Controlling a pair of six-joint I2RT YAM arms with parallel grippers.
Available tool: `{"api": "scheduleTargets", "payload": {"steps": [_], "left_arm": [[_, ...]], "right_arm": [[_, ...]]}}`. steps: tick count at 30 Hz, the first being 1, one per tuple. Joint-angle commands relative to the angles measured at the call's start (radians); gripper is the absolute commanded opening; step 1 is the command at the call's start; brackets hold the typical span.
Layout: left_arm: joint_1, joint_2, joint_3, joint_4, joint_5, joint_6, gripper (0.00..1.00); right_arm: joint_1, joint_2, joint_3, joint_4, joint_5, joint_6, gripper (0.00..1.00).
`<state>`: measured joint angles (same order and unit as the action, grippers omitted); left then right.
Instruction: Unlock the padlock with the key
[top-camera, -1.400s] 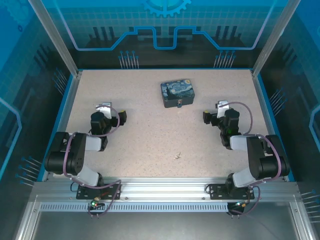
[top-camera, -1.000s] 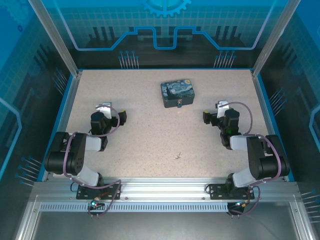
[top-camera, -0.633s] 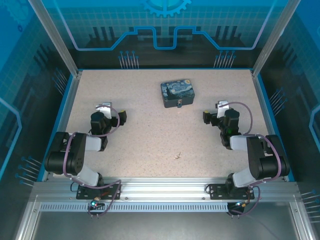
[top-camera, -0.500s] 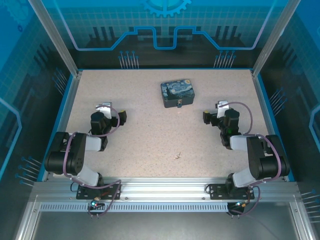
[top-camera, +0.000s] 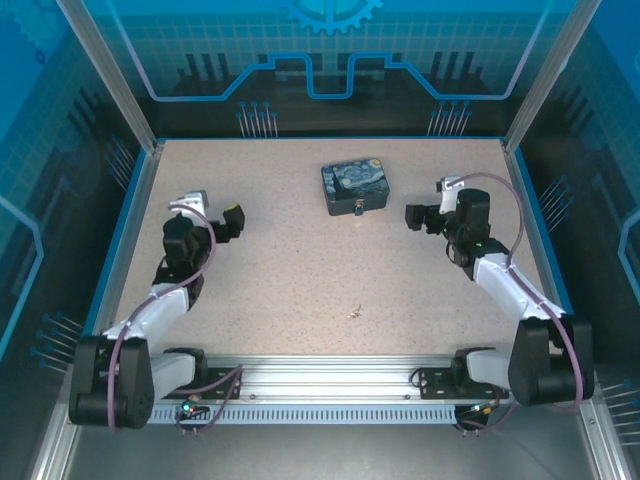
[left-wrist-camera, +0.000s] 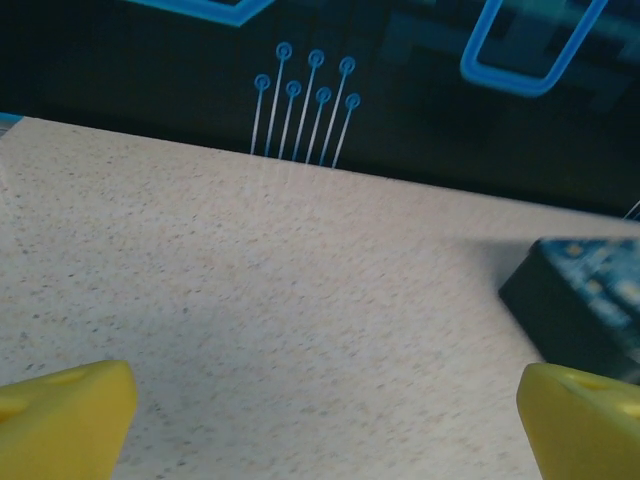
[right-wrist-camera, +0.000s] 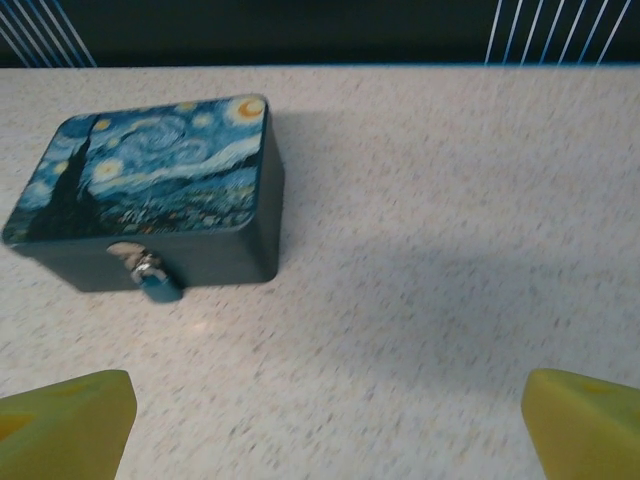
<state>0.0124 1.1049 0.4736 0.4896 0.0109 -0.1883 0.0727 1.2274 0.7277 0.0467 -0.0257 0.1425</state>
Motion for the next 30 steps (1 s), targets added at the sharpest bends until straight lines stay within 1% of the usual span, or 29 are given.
{"api": "scheduleTargets", "payload": {"steps": [1, 3, 5, 8, 12, 15, 18, 23, 27, 30], "left_arm": [[0.009, -0.053, 0.081, -0.239, 0.105, -0.182, 0.99], [0.003, -0.066, 0.115, -0.336, 0.158, -0.239, 0.99], [-0.011, -0.068, 0.132, -0.388, 0.206, -0.288, 0.99], [-0.059, -0.042, 0.145, -0.405, 0.265, -0.356, 0.99], [-0.139, 0.057, 0.208, -0.388, 0.296, -0.394, 0.99], [-0.197, 0.170, 0.276, -0.345, 0.299, -0.401, 0.99], [-0.234, 0.309, 0.374, -0.306, 0.314, -0.416, 0.98], [-0.250, 0.548, 0.535, -0.245, 0.329, -0.472, 0.95], [-0.275, 0.715, 0.677, -0.253, 0.345, -0.491, 0.93], [-0.295, 0.811, 0.774, -0.275, 0.345, -0.490, 0.93]], "right_arm": [[0.027, -0.054, 0.019, -0.233, -0.027, 0.102, 1.00], [0.034, -0.077, 0.016, -0.279, -0.050, 0.126, 1.00], [0.035, -0.089, 0.017, -0.307, -0.081, 0.149, 1.00], [0.035, -0.082, 0.017, -0.289, -0.142, 0.192, 1.00], [0.033, -0.009, 0.053, -0.210, -0.215, 0.230, 1.00], [0.029, 0.101, 0.123, -0.155, -0.278, 0.245, 1.00], [0.022, 0.237, 0.217, -0.089, -0.338, 0.269, 1.00], [0.014, 0.476, 0.366, -0.010, -0.335, 0.332, 1.00], [0.016, 0.638, 0.482, 0.034, -0.366, 0.377, 1.00], [0.018, 0.728, 0.547, 0.050, -0.379, 0.412, 1.00]]}}
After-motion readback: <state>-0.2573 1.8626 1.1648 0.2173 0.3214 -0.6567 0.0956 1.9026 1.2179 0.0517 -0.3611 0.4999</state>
